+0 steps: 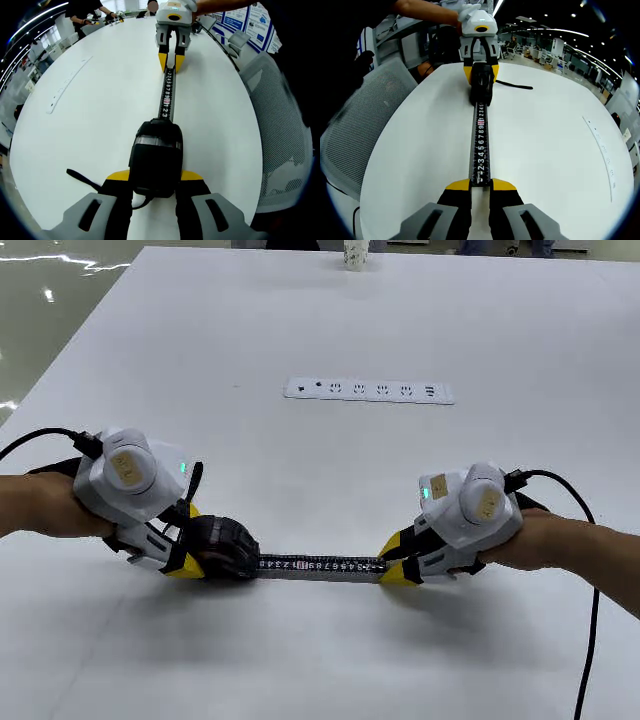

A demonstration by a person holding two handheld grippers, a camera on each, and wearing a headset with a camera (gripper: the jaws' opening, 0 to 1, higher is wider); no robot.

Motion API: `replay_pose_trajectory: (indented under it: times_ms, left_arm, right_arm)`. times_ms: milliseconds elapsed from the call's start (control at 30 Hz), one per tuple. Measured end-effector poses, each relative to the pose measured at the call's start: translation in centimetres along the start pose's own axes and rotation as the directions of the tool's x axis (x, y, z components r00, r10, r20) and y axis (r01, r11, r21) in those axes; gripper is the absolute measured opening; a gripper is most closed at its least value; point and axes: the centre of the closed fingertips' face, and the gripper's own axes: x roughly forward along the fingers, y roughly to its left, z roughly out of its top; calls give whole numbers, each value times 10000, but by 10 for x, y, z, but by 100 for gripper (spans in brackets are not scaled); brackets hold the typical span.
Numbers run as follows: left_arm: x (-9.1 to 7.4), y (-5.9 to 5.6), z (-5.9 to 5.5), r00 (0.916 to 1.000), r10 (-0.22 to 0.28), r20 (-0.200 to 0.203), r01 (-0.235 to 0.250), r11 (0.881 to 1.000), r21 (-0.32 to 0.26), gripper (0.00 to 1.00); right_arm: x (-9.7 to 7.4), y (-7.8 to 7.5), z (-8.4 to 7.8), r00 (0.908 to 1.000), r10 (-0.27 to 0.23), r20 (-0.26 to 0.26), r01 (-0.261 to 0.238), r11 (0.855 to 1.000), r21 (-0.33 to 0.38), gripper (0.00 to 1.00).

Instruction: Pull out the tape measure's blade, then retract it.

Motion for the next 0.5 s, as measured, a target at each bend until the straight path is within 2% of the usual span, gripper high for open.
replay_pose_trajectory:
  times_ms: [367,500]
  left_arm:
    - [0,0,-1,10000,-13,-31,13,10000,-11,27]
    - [0,-1,0,10000,-33,-28,33,10000,-30,27]
  right_arm:
    - [-11,1,-16,9996,-96,-275,98,9999,76,8]
    - [-19,0,-25,9984,-148,-542,146,9999,-29,8]
